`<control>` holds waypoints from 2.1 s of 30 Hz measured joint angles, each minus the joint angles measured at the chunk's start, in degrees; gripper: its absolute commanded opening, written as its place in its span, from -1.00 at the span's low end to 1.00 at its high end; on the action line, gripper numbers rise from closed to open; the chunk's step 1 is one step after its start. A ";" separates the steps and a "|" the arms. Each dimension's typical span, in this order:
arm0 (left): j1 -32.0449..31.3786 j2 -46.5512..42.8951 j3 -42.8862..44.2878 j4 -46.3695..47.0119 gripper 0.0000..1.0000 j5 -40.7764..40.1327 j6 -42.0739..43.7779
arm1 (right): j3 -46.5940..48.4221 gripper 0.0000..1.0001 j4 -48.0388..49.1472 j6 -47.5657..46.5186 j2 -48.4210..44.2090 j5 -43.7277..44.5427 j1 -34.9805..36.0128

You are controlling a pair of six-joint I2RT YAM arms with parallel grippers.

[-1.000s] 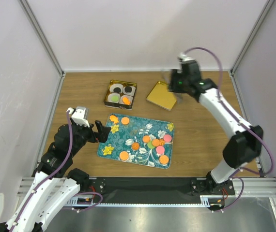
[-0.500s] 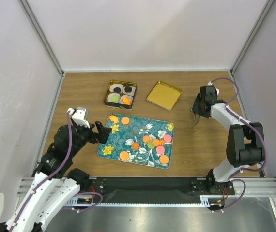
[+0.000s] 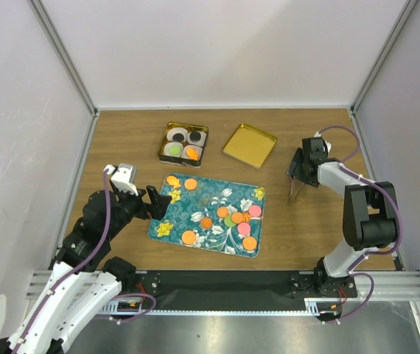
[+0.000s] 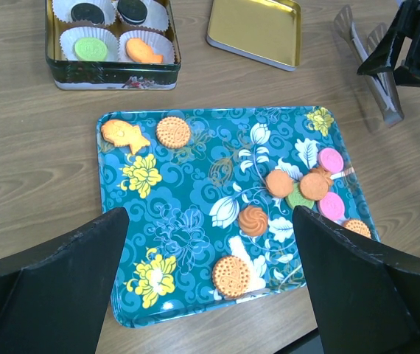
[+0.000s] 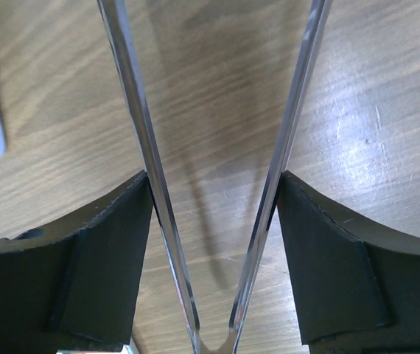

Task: Pack the cookies

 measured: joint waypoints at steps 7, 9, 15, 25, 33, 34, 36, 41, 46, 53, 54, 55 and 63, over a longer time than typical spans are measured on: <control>-0.13 0.04 0.00 0.00 1.00 0.04 0.00 | -1.05 0.53 0.11 -0.17 0.00 0.00 -0.11; -0.15 0.04 0.00 0.00 0.99 0.04 0.00 | -1.05 0.56 0.09 -0.22 0.00 -0.02 -0.13; -0.37 0.02 0.00 0.02 0.99 0.02 0.00 | -1.05 0.70 -0.35 -0.28 -0.26 -0.70 -0.13; -0.68 0.02 0.00 0.00 0.99 0.02 0.00 | 6.99 0.48 -6.27 -0.15 -4.17 0.48 4.02; -0.68 -0.07 0.00 0.00 0.99 -0.11 -0.02 | 24.87 0.09 -5.60 2.84 8.00 2.16 11.34; -0.68 -0.09 0.00 0.02 1.00 -0.11 0.00 | 26.45 0.07 -5.66 3.32 10.60 2.51 11.41; -0.72 -0.15 0.00 0.02 0.99 -0.13 -0.02 | 28.41 0.04 -5.86 4.44 14.51 3.41 11.41; -0.76 -0.57 0.00 0.02 0.99 -0.15 -0.02 | 31.28 0.00 -7.82 6.71 21.84 5.22 11.39; -0.79 -0.59 0.00 0.00 1.00 -0.15 -0.02 | 34.05 -0.15 -8.35 8.22 24.90 6.51 11.37; -0.79 -0.63 0.00 0.00 1.00 -0.15 -0.02 | 36.79 -0.24 -8.57 9.03 28.02 7.56 11.17; -0.79 -0.66 0.00 0.02 1.00 -0.15 -0.02 | 37.05 -0.24 -8.55 9.03 28.59 7.61 11.15; -0.79 -0.70 0.00 0.00 0.99 -0.15 -0.02 | 37.16 -0.24 -8.57 9.03 29.05 7.78 11.10; -0.79 -0.72 0.00 0.00 0.99 -0.15 -0.02 | 37.83 -0.36 -8.90 8.98 31.01 7.89 10.60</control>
